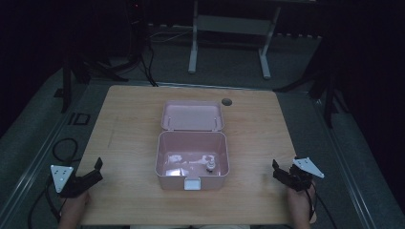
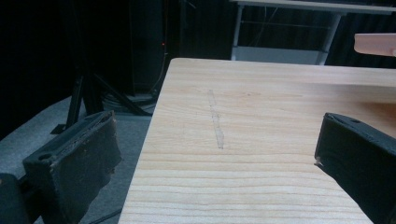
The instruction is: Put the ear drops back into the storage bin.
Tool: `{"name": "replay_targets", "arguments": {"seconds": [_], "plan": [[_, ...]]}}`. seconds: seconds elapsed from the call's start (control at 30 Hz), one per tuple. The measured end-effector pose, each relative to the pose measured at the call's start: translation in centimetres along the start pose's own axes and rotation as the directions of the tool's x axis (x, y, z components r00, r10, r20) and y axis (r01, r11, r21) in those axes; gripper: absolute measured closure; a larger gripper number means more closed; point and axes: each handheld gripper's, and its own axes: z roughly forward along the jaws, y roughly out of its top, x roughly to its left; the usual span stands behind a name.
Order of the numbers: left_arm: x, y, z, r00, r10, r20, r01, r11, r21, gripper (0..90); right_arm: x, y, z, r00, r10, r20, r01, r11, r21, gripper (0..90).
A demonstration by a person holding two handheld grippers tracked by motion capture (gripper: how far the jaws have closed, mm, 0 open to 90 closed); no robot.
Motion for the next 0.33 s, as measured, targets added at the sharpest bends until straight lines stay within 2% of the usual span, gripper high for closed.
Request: {"name": "replay_targets", "arguments": {"seconds": [0.33], "plan": [[0.01,0.0,-0.02,1.0,-0.003,0.0,0.003,1.0,-0.001,0.3,-0.03,-0.08,-0.11,0.9999,0.014,0.003,-0.014,0.9999,0.004,14.4]]}}
